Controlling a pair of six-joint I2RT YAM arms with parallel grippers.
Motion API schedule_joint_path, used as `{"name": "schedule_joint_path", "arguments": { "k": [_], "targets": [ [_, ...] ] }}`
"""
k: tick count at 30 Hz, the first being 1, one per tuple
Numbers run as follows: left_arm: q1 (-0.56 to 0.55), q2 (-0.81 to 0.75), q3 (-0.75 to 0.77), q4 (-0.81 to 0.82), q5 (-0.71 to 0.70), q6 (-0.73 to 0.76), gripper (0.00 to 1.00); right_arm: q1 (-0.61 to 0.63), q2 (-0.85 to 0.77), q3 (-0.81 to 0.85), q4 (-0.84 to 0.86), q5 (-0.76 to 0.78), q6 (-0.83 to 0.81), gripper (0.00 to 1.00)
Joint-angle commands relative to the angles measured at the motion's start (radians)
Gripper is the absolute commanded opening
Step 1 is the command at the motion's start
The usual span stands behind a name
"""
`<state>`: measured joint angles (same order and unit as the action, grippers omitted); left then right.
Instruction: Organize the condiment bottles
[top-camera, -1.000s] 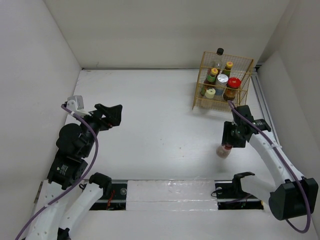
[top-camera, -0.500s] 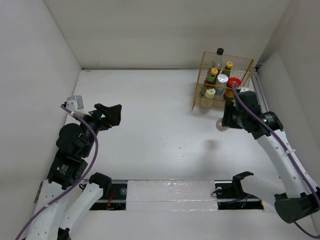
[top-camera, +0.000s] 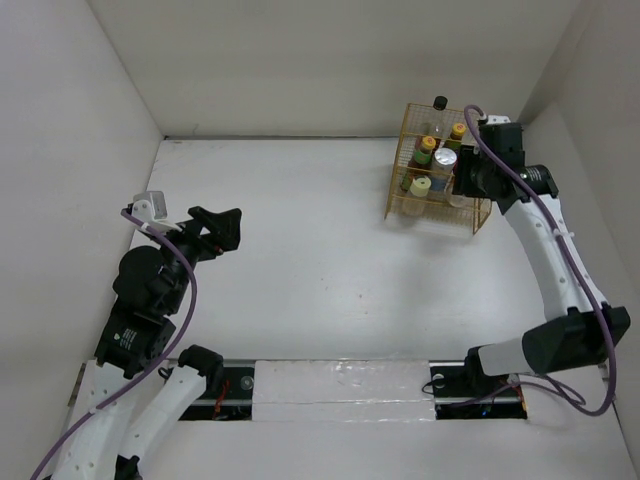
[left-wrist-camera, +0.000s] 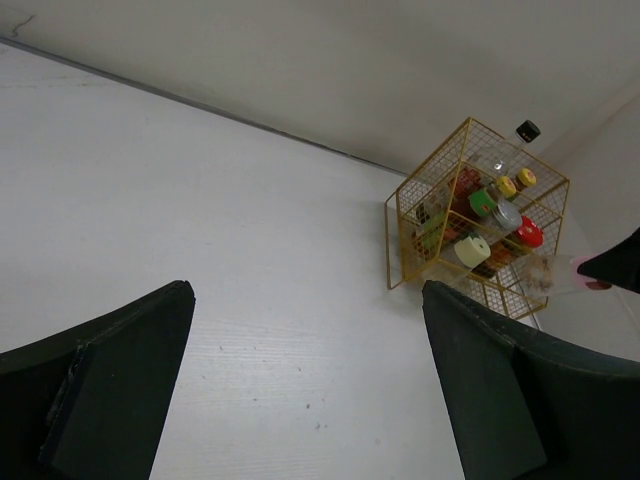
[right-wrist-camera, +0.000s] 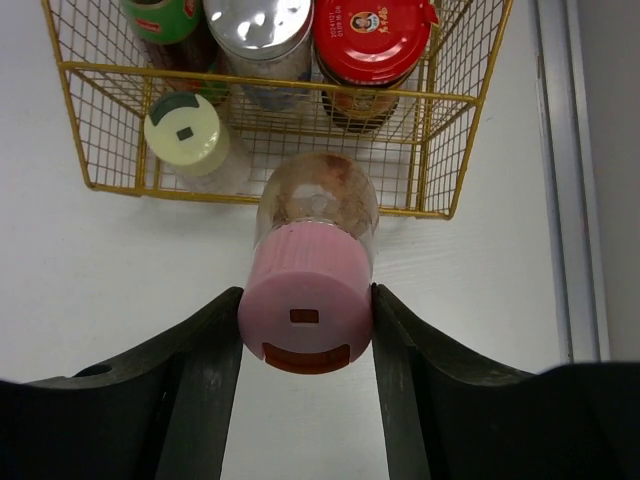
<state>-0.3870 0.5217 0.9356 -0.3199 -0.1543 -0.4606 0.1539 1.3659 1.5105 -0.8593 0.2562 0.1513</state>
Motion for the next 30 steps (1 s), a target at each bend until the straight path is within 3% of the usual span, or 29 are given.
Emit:
{"name": "schedule_joint_path", "arguments": {
  "k": [1,13,30],
  "targets": [
    [-0.007,0.008,-0.003,0.019,-0.001,0.014,0.94,-0.06,0.024,0.071,0.089,-0.089,-0.068,0.48],
    [-0.007,0.008,-0.003,0.019,-0.001,0.014,0.94,-0.166,0.163,0.131,0.144,-0.296,-0.078,0.48],
    [-0.007,0.008,-0.003,0.019,0.009,0.014,0.94,-0.175,0.191,0.08,0.106,-0.316,-0.096,0.47]
  ]
}}
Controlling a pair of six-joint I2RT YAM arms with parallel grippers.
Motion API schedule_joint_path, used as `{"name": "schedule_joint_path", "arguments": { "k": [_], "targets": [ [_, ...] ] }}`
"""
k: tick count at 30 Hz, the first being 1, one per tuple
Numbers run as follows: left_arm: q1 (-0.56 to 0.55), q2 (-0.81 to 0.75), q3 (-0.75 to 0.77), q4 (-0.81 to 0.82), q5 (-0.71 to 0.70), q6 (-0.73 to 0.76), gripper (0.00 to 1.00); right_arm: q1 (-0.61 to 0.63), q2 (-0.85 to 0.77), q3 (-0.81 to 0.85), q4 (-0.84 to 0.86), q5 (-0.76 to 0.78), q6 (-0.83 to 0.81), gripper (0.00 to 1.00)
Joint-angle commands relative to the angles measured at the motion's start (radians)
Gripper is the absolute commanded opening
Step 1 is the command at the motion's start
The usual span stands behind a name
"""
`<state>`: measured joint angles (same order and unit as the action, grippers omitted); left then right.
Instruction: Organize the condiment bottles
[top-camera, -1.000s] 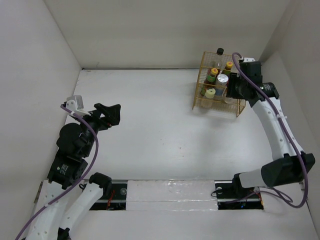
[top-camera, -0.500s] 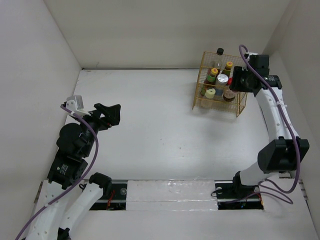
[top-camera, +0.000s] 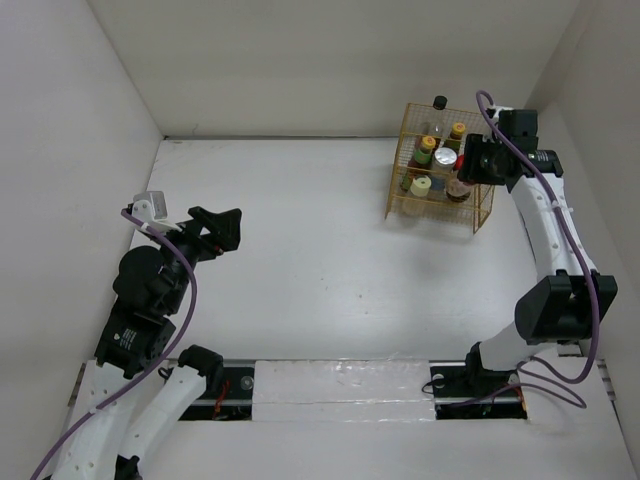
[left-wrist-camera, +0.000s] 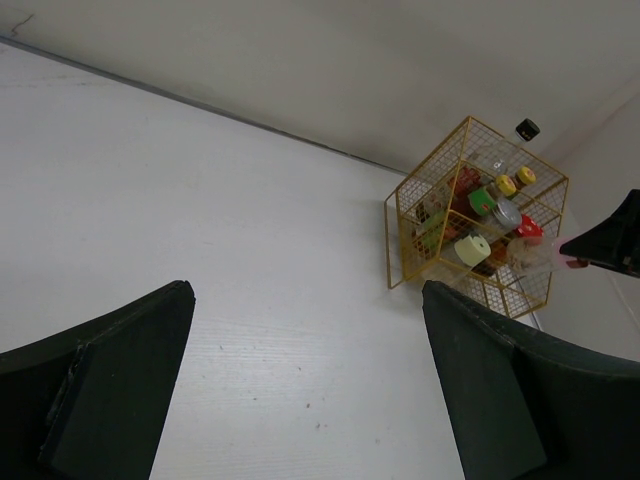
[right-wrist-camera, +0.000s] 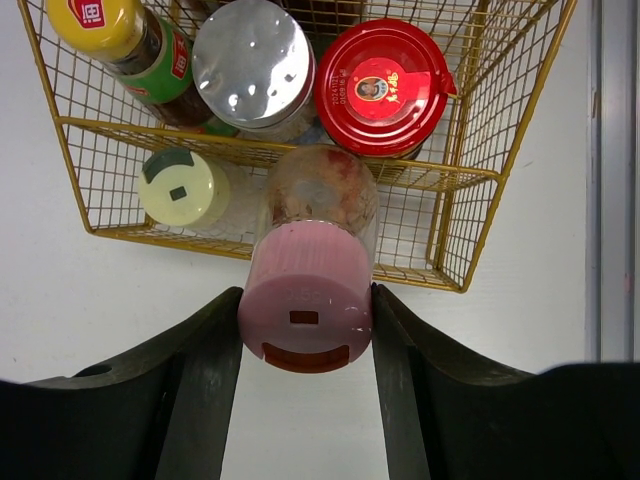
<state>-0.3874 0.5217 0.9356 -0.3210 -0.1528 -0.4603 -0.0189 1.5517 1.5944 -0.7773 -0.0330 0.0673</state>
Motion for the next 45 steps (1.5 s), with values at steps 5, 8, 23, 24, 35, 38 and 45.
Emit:
{"name": "schedule_joint_path", "arguments": {
  "k": [5,8,23,24,35,38,45],
  "targets": [
    [-0.007,0.008,-0.003,0.02,0.007,0.014,0.94,-0.003,-0.047,-0.05,0.024,-0.027,-0.012,0.47],
    [-0.007,0.008,-0.003,0.02,0.007,0.014,0.94,-0.003,-0.059,-0.094,0.035,-0.027,-0.012,0.47],
    [-0.007,-0.002,-0.012,0.02,0.016,0.014,0.94,0.007,0.042,-0.031,0.067,-0.005,0.015,0.47],
    [-0.007,-0.002,-0.012,0.02,0.016,0.014,0.94,0.007,0.051,-0.016,0.067,-0.005,0.016,0.47],
    [-0.007,-0.002,-0.012,0.02,0.016,0.014,0.94,0.027,0.11,0.045,0.039,0.025,0.025,0.5],
    [-0.007,-0.002,-0.012,0.02,0.016,0.014,0.94,0.027,0.119,0.019,0.064,0.036,0.025,0.5],
    [-0.007,0.008,-0.012,0.02,0.016,0.014,0.94,0.037,0.163,0.01,0.095,0.09,0.025,0.5]
  ]
}}
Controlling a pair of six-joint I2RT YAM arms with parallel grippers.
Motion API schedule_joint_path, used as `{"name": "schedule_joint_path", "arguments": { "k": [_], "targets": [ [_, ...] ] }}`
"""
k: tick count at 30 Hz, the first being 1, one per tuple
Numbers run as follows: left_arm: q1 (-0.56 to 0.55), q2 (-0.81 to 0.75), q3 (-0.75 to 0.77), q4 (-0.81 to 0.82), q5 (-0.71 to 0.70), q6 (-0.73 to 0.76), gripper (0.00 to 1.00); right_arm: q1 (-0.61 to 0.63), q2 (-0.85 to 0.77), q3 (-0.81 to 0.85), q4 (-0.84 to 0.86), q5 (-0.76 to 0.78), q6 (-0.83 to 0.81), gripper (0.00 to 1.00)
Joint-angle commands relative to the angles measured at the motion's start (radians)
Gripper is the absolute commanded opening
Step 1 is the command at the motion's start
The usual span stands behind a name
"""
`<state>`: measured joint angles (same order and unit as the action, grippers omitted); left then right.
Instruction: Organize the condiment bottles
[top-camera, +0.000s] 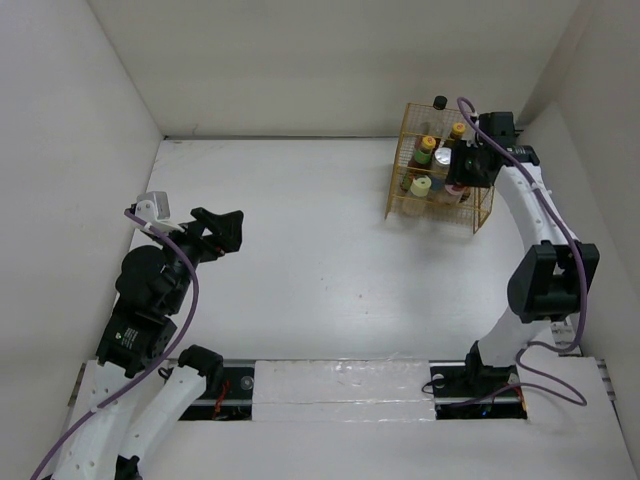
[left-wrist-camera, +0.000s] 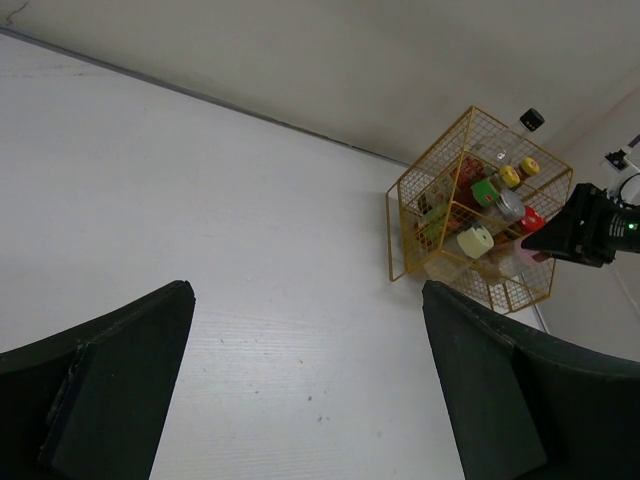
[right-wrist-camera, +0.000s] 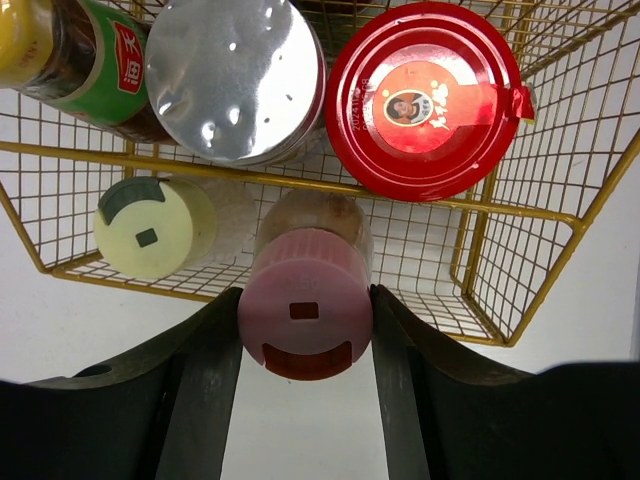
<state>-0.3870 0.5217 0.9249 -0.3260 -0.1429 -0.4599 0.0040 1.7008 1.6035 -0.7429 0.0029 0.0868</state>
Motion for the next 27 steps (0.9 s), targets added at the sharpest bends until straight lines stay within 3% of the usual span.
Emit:
{"name": "schedule_joint_path", "arguments": {
  "k": [1,8,11,13,19,23,27],
  "targets": [
    [-0.007,0.008,-0.001,0.025,0.006,0.013,0.94,0.014,0.014,0.001,0.06,0.054,0.005,0.5],
    [-0.007,0.017,-0.001,0.025,0.006,0.013,0.96,0.024,0.048,-0.072,0.125,0.063,0.016,0.53],
    [-0.007,0.026,-0.001,0.025,0.006,0.013,0.99,0.024,0.048,-0.092,0.146,0.077,0.016,0.61],
    [-0.007,0.035,-0.001,0.025,0.006,0.013,0.99,0.024,0.048,-0.093,0.155,0.086,0.016,0.74],
    [-0.007,0.044,-0.001,0.025,-0.003,0.013,0.99,0.024,0.002,-0.138,0.186,0.097,0.025,0.86],
    [-0.007,0.064,-0.001,0.025,-0.003,0.023,0.99,0.043,-0.124,-0.165,0.226,0.097,0.048,1.0],
    [-0.007,0.075,-0.001,0.025,-0.003,0.032,0.99,0.114,-0.376,-0.238,0.305,0.161,0.048,1.0]
  ]
}}
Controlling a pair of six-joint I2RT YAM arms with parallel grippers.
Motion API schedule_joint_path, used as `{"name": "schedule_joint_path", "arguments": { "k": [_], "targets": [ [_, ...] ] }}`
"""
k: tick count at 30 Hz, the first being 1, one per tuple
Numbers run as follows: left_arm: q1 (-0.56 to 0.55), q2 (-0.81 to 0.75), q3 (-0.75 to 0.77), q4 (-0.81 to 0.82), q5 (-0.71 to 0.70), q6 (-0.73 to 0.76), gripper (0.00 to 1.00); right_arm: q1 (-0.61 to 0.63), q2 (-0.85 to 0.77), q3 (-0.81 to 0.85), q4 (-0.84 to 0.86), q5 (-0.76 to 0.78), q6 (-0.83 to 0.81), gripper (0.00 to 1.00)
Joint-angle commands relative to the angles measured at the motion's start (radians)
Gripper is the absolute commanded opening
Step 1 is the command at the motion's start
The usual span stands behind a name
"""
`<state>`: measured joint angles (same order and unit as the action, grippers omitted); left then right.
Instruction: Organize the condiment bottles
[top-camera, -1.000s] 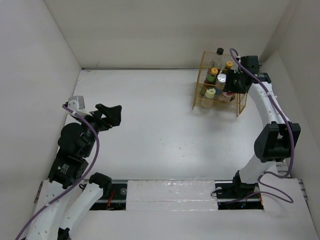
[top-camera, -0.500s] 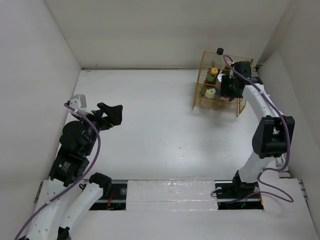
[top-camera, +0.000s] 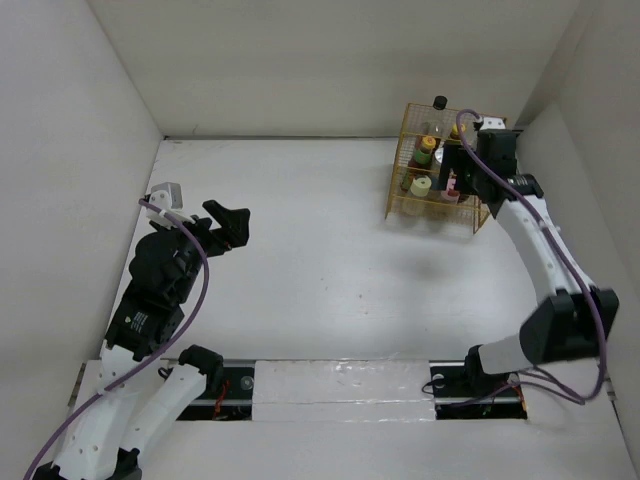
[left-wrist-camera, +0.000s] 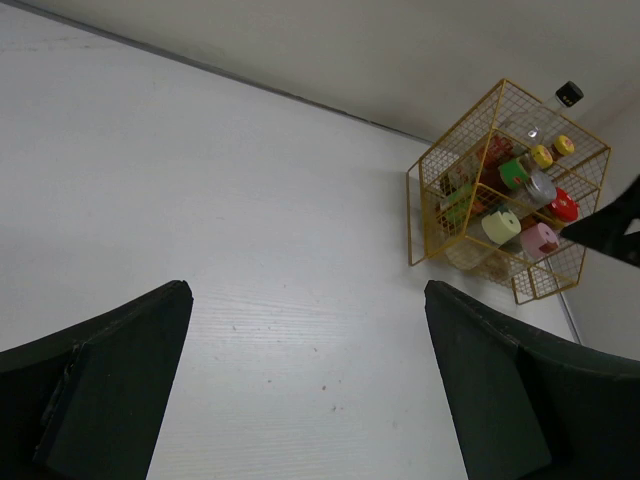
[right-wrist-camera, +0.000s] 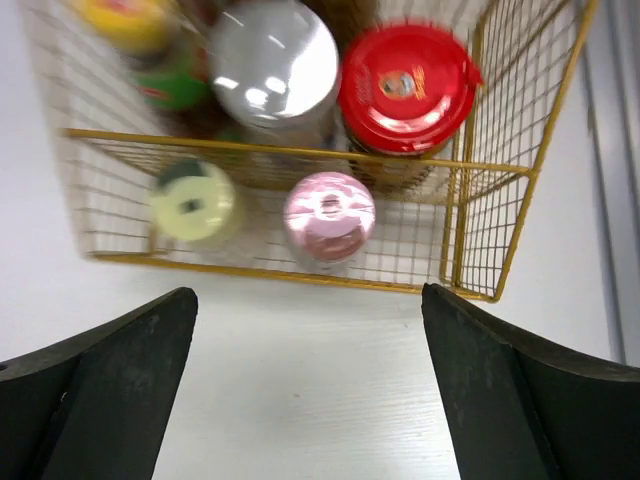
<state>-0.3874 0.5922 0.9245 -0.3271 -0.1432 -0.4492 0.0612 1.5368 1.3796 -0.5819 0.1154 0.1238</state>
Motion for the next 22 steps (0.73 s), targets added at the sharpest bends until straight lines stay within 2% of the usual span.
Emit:
{"name": "schedule_joint_path", "arguments": {
  "k": [1,4,10,11,13,14,18,22],
  "targets": [
    [-0.007,0.014,-0.001,0.026,-0.002,0.021,0.99,0.077,-0.262,-0.039,0.171,0.061,0.011,1.0],
    [0.022,0.014,-0.001,0.045,0.008,0.021,0.99,0.166,-0.445,-0.158,0.261,0.043,-0.001,1.0],
    [0.033,0.034,-0.021,0.076,0.043,0.021,0.99,0.333,-0.682,-0.422,0.393,-0.221,-0.006,1.0],
    [0.033,0.034,-0.021,0.088,0.044,0.021,0.99,0.356,-0.734,-0.518,0.421,-0.252,0.02,1.0],
    [0.033,0.034,-0.035,0.112,0.07,0.011,0.99,0.422,-0.777,-0.615,0.474,-0.31,0.049,1.0],
    [0.033,0.034,-0.044,0.112,0.07,0.01,0.99,0.443,-0.809,-0.702,0.517,-0.31,0.063,1.0],
    [0.033,0.034,-0.044,0.122,0.082,-0.002,0.99,0.526,-0.831,-0.839,0.591,-0.28,0.121,1.0],
    [0.033,-0.023,-0.113,0.195,0.117,-0.02,0.99,0.575,-0.799,-0.846,0.628,-0.255,0.12,1.0]
  ]
}}
